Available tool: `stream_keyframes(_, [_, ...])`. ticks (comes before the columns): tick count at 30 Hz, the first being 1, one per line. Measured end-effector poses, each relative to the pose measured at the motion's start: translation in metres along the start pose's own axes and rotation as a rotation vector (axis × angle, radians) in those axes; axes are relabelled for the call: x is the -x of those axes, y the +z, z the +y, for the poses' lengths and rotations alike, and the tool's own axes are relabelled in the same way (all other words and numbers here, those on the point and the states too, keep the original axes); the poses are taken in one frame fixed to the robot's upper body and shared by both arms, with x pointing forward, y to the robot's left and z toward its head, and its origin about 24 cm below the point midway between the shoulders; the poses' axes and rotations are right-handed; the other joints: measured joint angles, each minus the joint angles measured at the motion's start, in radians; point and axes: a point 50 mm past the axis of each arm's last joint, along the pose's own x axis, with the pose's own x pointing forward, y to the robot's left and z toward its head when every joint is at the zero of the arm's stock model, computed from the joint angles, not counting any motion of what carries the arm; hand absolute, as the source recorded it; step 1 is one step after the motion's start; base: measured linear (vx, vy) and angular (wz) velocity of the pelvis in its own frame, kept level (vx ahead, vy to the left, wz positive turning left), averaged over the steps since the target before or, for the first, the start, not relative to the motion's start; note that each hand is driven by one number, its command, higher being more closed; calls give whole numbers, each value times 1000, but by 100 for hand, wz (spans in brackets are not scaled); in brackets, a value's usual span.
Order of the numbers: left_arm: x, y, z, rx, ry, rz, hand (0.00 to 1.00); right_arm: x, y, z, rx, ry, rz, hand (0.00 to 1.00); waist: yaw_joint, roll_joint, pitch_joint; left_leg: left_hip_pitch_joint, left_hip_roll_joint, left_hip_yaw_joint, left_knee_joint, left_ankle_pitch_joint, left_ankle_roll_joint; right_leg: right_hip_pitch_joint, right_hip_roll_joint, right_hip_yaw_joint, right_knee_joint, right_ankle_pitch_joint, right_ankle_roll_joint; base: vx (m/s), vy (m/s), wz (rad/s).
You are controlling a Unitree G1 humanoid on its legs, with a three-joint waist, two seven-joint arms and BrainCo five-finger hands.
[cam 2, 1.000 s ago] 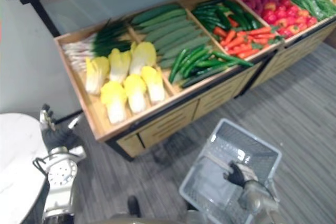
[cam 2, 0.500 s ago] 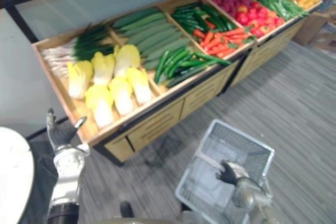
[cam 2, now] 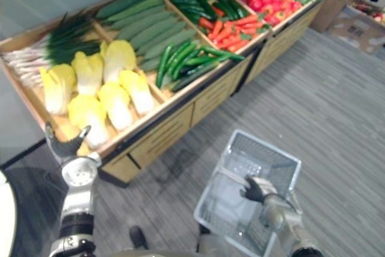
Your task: Pick vegetable in the basket
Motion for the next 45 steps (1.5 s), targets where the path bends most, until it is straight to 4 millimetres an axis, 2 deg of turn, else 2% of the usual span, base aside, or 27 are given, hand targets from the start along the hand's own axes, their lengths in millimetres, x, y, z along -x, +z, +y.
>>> stream_keyframes(6, [-7, -2, -1, -6, 37, 26, 0, -7, 11, -4, 24, -11, -47, 100, -1, -18, 8, -16, 0, 26, 0, 2, -1, -33, 3, 27, -6, 17, -2, -4, -13, -14])
stream_keyframes(10, [-14, 9, -9, 61, 49, 31, 0, -10, 16, -5, 33, -24, -69, 100, -4, -38, 20, -42, -1, 25, 0, 8, 3, -57, 3, 29, -11, 26, -4, 0, -3, -1])
stream_keyframes(18, [-26, 12, -13, 71, 78, 61, 0, -18, 26, -15, 43, -55, -120, 100, -20, -53, 61, -60, -1, 31, 3, 10, 4, -78, 5, 44, -18, 39, -6, 7, -5, -2])
stream_keyframes(27, [-44, 20, -16, 94, 110, 86, 0, -24, 36, -24, 55, -93, -164, 100, -19, -55, 108, -80, -1, 44, 6, 11, 5, -103, 8, 60, -30, 54, -9, 9, -5, -5])
stream_keyframes(31, [-54, 21, -14, 42, 133, 86, 0, -28, 42, -29, 62, -113, -192, 100, -18, -51, 113, -77, 1, 52, 6, 11, 4, -104, 13, 79, -50, 73, -11, 12, -9, -15])
stream_keyframes(39, [-73, 15, -6, -85, 123, 118, 0, -29, 44, -37, 97, -101, -239, 100, -20, -47, 121, -58, 1, 83, -1, 7, -13, -120, 17, 121, -40, 66, -13, -22, -16, -16])
stream_keyframes(45, [-76, 13, -8, -175, 96, 115, 0, -28, 43, -36, 119, -86, -246, 100, -21, -41, 127, -57, 4, 79, -1, 11, -18, -122, 17, 120, -34, 67, -11, -2, -2, -1])
